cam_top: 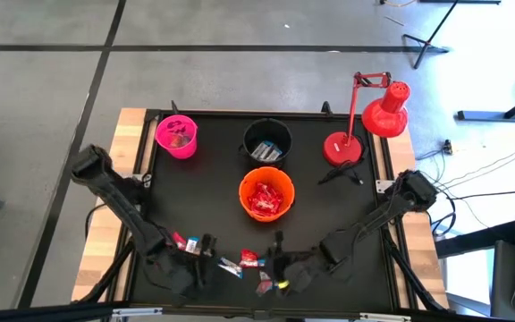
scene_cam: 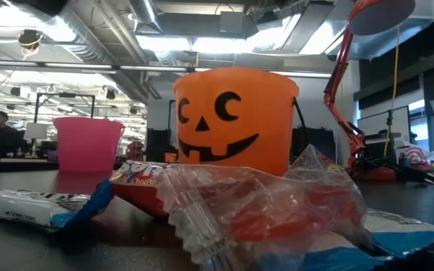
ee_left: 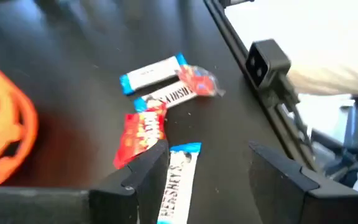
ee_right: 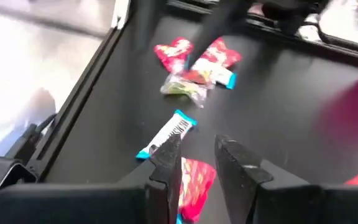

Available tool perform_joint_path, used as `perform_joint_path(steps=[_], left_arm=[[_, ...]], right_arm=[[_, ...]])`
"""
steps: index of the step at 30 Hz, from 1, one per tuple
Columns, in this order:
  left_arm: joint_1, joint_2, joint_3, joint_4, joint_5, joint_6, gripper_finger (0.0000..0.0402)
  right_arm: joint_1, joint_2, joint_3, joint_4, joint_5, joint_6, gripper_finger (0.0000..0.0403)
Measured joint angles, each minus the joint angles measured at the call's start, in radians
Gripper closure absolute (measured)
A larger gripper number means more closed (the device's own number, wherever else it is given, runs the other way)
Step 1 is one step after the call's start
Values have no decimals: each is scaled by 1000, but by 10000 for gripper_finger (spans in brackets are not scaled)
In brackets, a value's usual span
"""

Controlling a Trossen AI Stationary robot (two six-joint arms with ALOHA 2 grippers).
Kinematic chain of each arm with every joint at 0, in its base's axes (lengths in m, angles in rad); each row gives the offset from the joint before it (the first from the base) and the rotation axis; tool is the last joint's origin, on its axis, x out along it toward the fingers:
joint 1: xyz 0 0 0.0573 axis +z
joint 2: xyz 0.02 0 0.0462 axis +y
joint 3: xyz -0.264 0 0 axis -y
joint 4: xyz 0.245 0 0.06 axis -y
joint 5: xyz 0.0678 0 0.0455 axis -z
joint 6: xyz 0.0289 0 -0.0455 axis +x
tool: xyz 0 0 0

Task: Sort candy
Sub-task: Put the white chocolate into the black bucket

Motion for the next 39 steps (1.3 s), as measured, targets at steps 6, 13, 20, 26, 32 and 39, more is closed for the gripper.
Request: perform_joint_path(steps=[6,13,20,26,32,39], left_arm=[[-50,-167,-209,172,-63,-96,215],[-101,-306,-423,530,-210,-152,217],[-83,-322,-448,547,-301,-201,217],[-70,-322,-448,546,-305,-182,217],[-58,-322,-448,559,-299,-184,217],[-39,-322,-448,558,-321,-185,218]], right_arm=[[0,111,214,-243,-59,-129,308],[-2,222,312,-319,-81,-207,308],[-2,291,350,-303,-105,-291,297],[-2,326,370,-297,-83,-334,219],[-3,324,373,-275,-26,-376,152],[-3,324,373,-207,-21,-388,149]])
